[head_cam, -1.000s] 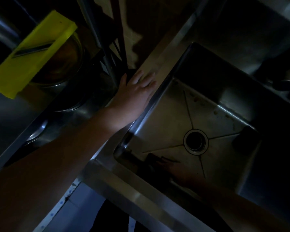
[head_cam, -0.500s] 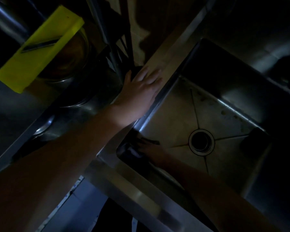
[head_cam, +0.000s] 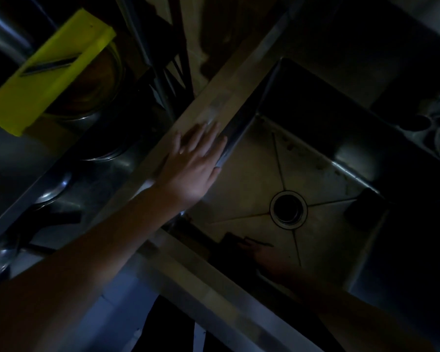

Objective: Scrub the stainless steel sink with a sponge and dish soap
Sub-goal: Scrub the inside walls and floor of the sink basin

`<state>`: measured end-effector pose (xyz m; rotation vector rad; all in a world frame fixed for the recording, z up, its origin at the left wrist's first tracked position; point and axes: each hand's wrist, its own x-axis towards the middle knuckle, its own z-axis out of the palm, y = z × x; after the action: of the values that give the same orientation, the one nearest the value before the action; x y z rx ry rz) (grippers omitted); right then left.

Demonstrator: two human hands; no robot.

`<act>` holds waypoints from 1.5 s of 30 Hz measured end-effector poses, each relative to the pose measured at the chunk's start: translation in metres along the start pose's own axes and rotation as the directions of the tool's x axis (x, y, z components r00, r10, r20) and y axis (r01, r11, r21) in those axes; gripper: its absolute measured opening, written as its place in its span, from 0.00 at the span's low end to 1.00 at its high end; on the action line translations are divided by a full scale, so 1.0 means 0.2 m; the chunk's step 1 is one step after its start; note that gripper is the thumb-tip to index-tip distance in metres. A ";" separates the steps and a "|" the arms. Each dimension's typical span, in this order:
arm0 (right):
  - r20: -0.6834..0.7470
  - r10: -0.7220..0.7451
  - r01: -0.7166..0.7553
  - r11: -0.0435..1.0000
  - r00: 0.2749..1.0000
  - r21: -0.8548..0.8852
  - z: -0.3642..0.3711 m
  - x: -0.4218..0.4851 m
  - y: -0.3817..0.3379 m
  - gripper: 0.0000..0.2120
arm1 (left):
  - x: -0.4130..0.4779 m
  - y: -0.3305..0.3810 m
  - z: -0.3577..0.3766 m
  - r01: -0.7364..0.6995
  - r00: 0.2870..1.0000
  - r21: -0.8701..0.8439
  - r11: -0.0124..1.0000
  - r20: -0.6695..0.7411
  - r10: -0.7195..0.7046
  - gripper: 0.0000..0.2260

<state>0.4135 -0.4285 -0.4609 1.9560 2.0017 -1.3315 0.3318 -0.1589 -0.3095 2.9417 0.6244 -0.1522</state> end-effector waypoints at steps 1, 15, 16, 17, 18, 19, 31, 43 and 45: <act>-0.035 -0.004 0.005 1.000 0.999 0.024 0.00 0.03 0.00 0.24 | -0.01 0.00 0.00 0.019 1.000 -0.008 1.000 0.011 -0.019 0.26; -0.289 0.401 -0.294 0.890 0.870 0.350 -0.05 0.10 0.21 0.23 | -0.23 0.03 0.03 0.110 0.992 -0.013 0.994 -0.054 -0.110 0.25; -0.282 0.445 -0.326 0.865 0.850 0.381 -0.05 0.05 0.25 0.23 | -0.24 0.04 0.03 0.115 0.992 -0.018 0.993 -0.045 -0.116 0.24; -0.274 0.467 -0.341 0.850 0.840 0.402 -0.05 0.02 0.27 0.23 | -0.24 0.04 0.02 0.121 0.992 -0.025 0.992 -0.036 -0.122 0.25; -0.256 0.478 -0.357 0.843 0.840 0.402 -0.05 0.02 0.27 0.24 | -0.25 0.04 0.01 0.126 0.992 -0.033 0.992 -0.029 -0.127 0.25; -0.231 0.483 -0.383 0.847 0.845 0.369 -0.06 0.04 0.26 0.25 | -0.25 0.04 0.01 0.129 0.991 -0.040 0.991 -0.024 -0.130 0.25; -0.150 0.202 -0.191 0.978 0.968 0.086 -0.09 0.34 -0.03 0.23 | -0.22 0.02 0.04 0.128 0.991 -0.023 0.992 -0.034 -0.129 0.25; -0.354 0.775 -0.534 0.622 0.523 0.573 -0.53 0.39 0.51 0.25 | -0.13 -0.04 0.01 0.103 0.993 0.111 0.988 0.048 -0.109 0.24; -0.341 0.778 -0.553 0.619 0.528 0.558 -0.54 0.42 0.47 0.28 | -0.12 -0.04 0.00 0.094 0.993 0.116 0.989 0.067 -0.102 0.25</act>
<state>0.5304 -0.3146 -0.4905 3.1365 0.7735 -1.0280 0.3063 -0.1614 -0.3076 2.9975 0.7746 -0.3127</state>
